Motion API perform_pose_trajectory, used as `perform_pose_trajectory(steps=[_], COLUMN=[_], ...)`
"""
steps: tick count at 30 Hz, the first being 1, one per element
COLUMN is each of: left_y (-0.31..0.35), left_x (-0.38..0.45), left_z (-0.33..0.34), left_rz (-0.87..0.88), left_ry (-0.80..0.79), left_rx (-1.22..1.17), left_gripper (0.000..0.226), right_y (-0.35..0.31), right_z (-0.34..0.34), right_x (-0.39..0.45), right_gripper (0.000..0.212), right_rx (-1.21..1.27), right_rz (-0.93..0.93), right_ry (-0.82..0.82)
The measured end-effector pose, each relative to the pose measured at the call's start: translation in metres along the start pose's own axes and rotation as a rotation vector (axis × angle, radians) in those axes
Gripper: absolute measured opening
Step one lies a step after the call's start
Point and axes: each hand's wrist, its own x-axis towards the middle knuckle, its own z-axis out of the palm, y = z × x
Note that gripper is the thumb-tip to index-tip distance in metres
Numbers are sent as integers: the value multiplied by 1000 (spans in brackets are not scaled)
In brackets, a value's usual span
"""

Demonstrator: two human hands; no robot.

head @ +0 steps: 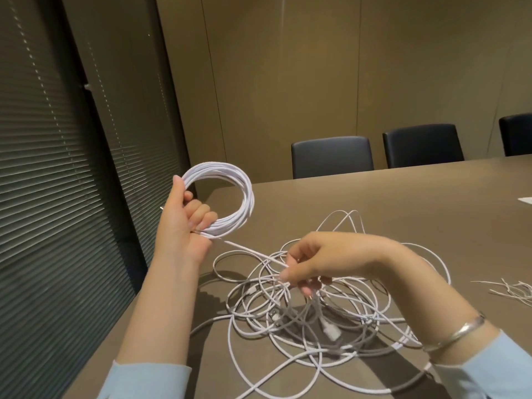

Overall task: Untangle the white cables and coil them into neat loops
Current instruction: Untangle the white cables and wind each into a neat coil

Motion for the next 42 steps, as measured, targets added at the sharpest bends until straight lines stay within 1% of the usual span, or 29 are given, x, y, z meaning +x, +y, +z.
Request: perform_pose_trajectory(steps=[3,6,8,13,16,18,20,23,27,29,31,32,34,36,37,39,42], left_y=[7,12,11,2,-1,-2,-1,1,3,2,0,-2,-5,-8,-9,-8,-7], left_x=[1,2,2,-2,-5,-6,-6,-6,-4,-3,-2,-2,-3,-4,-5,-5,-7], left_z=[-4,-7,-6,0,4,5,5,3,0,-1,-1,-1,0,1,1,0,-2], left_rz=[12,21,12,-13,-32,-39,-42,-51,-111,-151,-199,-221,-258,-294,-316,-359,-417], left_ry=[18,27,22,-5,-35,-50,-59,-62,-58,-61,-72,-74,-75,-89,-96,-105,-145], left_rx=[-23,-29,-21,17,39,49,55,82,137,176,213,233,286,341,366,414,493], left_gripper=[40,40,41,41,40,40,40,40,40,40,39,39,39,39,39,38,36], right_y=[1,3,6,15,15,16,17,25,35,36,36,35,32,27,25,26,23], right_z=[-9,-20,-25,-29,-27,-26,-28,-36,-45,-46,-46,-46,-44,-44,-45,-49,-54], right_x=[-8,-15,-18,-17,-13,-10,-8,-6,-9,-11,-12,-11,-10,-10,-10,-10,-17], right_gripper=[30,26,27,27,40,39,32,25,33,33,35,36,28,13,13,19,21], right_rx=[-43,41,40,-44,-238,-281,-284,-330,-359,-336,-260,-183,83,402,519,726,1032], right_rz=[14,18,29,143,205,215,221,283,390,403,375,345,267,196,151,39,-122], right_ry=[87,175,240,315,380,440,537,733,908,968,1007,1017,993,936,920,955,1071])
